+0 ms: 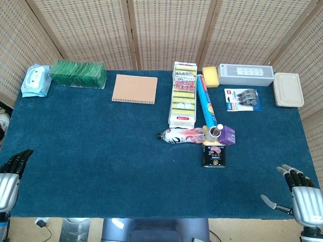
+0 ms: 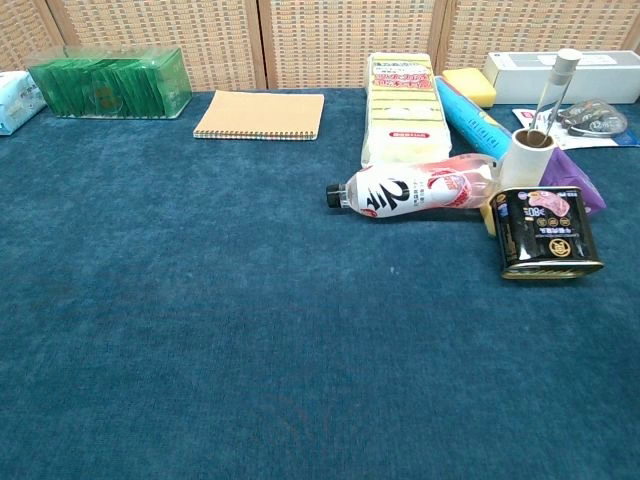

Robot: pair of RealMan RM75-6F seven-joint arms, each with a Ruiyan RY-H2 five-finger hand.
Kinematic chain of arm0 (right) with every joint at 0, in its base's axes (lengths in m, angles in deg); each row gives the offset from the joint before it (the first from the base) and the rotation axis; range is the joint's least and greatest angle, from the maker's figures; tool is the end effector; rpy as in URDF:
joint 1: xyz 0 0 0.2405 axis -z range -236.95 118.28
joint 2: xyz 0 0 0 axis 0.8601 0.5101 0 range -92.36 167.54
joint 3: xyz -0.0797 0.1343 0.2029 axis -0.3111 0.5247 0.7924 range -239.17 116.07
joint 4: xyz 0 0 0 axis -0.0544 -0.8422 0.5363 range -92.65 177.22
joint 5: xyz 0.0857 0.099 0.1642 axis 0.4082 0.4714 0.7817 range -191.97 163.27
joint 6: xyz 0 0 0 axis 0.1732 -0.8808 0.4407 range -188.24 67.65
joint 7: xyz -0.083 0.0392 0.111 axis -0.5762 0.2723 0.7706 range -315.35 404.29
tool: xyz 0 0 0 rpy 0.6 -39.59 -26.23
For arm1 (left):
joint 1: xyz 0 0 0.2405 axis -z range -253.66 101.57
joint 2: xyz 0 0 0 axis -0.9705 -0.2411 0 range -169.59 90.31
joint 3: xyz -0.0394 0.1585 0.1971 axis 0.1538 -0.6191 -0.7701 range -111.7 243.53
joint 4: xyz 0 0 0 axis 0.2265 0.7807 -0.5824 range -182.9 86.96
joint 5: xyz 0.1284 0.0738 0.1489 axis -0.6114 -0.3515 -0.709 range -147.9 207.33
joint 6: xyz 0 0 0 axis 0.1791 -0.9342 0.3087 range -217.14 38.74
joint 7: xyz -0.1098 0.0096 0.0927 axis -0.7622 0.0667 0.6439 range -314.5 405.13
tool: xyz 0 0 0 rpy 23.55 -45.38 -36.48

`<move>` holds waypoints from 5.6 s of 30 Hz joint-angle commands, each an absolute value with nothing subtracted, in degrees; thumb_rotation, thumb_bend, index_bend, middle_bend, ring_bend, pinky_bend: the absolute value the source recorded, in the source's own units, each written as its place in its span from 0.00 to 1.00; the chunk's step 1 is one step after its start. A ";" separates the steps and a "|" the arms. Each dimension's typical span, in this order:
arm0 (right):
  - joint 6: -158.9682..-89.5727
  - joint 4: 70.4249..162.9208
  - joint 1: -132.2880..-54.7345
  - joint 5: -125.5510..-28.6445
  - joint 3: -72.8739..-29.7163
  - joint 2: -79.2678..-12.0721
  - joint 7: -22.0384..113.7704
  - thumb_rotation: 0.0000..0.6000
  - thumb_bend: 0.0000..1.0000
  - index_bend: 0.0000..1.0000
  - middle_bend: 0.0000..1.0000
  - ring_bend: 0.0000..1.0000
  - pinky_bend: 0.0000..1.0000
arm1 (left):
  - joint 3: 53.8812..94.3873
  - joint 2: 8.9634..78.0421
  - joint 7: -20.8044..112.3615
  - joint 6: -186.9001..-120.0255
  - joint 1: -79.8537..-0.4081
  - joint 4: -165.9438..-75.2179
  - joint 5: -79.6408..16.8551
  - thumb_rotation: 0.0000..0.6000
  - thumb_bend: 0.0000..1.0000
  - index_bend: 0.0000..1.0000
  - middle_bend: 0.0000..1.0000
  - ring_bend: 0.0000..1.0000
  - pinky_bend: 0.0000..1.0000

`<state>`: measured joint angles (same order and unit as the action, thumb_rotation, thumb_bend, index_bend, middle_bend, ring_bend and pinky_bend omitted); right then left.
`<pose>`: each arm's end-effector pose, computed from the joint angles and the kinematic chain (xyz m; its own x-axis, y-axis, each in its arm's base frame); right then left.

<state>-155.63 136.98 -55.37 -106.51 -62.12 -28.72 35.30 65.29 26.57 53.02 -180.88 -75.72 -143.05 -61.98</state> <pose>-0.3029 -0.1208 0.1544 0.4726 0.0553 0.8795 -0.8812 0.0379 0.4711 -0.2960 0.1433 0.1460 0.4439 -0.0246 0.8958 0.8953 -0.0310 -0.4445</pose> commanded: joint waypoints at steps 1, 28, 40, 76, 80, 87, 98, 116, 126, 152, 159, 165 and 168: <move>-155.93 136.63 -54.92 -106.84 -62.36 -28.92 35.82 0.19 0.16 0.22 0.23 0.23 0.33 | 65.47 26.13 52.73 -181.78 -76.05 -143.21 -62.19 1.00 0.20 0.07 0.14 0.15 0.30; -150.10 137.69 -60.26 -105.03 -57.84 -33.11 42.42 0.20 0.16 0.21 0.23 0.23 0.33 | 62.51 31.47 52.34 -179.58 -77.77 -139.80 -62.33 1.00 0.20 0.07 0.14 0.15 0.30; -145.55 134.43 -66.06 -98.95 -51.71 -41.33 44.06 0.20 0.17 0.20 0.22 0.23 0.33 | 62.01 36.84 52.87 -181.13 -79.83 -136.14 -62.13 1.00 0.20 0.07 0.14 0.15 0.30; -136.92 126.29 -78.26 -90.58 -44.49 -52.18 42.46 0.52 0.19 0.09 0.19 0.25 0.37 | 60.32 38.04 50.79 -183.76 -81.94 -135.67 -65.90 1.00 0.20 0.07 0.14 0.15 0.30; -136.02 125.40 -79.24 -90.09 -44.27 -52.40 42.49 0.53 0.19 0.09 0.20 0.26 0.38 | 60.30 37.97 50.56 -183.84 -81.95 -135.77 -66.20 1.00 0.20 0.07 0.14 0.15 0.30; -134.75 123.90 -81.26 -89.61 -43.87 -53.51 42.09 0.52 0.19 0.09 0.22 0.28 0.38 | 60.22 37.64 50.81 -184.05 -81.94 -136.45 -66.93 1.00 0.20 0.07 0.14 0.15 0.30; -133.41 121.20 -83.69 -88.41 -43.81 -55.37 40.70 0.55 0.19 0.13 0.27 0.33 0.40 | 59.86 37.02 50.25 -183.92 -82.05 -137.11 -67.42 1.00 0.20 0.07 0.14 0.15 0.30; -134.01 116.91 -84.68 -87.69 -44.59 -56.24 39.62 0.71 0.22 0.23 0.34 0.40 0.44 | 59.26 36.84 49.44 -183.92 -82.30 -136.95 -68.56 1.00 0.20 0.07 0.14 0.15 0.30; -134.90 117.76 -84.90 -87.33 -44.47 -56.36 39.01 0.85 0.23 0.33 0.40 0.45 0.47 | 59.24 36.89 49.47 -183.61 -82.38 -136.78 -68.42 1.00 0.20 0.07 0.14 0.15 0.30; -134.74 120.30 -87.08 -84.68 -43.14 -56.60 34.54 1.00 0.26 0.45 0.50 0.55 0.51 | 59.06 36.90 48.72 -182.88 -82.29 -136.38 -68.41 1.00 0.20 0.07 0.14 0.15 0.30; -134.74 120.27 -87.30 -84.32 -43.07 -56.67 34.65 1.00 0.26 0.48 0.52 0.57 0.52 | 58.96 36.85 49.15 -182.56 -82.18 -136.81 -68.56 1.00 0.20 0.07 0.14 0.15 0.30; -134.83 120.21 -87.53 -84.09 -43.01 -56.80 34.50 1.00 0.27 0.52 0.56 0.60 0.53 | 58.95 36.80 49.22 -182.41 -82.13 -136.93 -68.52 1.00 0.20 0.07 0.14 0.15 0.30; -134.94 120.36 -87.66 -84.04 -42.98 -56.84 34.34 1.00 0.27 0.53 0.58 0.62 0.53 | 59.01 36.78 49.15 -182.45 -82.16 -136.88 -68.43 1.00 0.20 0.07 0.14 0.15 0.30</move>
<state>-134.93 120.34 -87.64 -84.04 -42.98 -56.84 34.34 59.00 36.78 49.15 -182.45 -82.16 -136.88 -68.44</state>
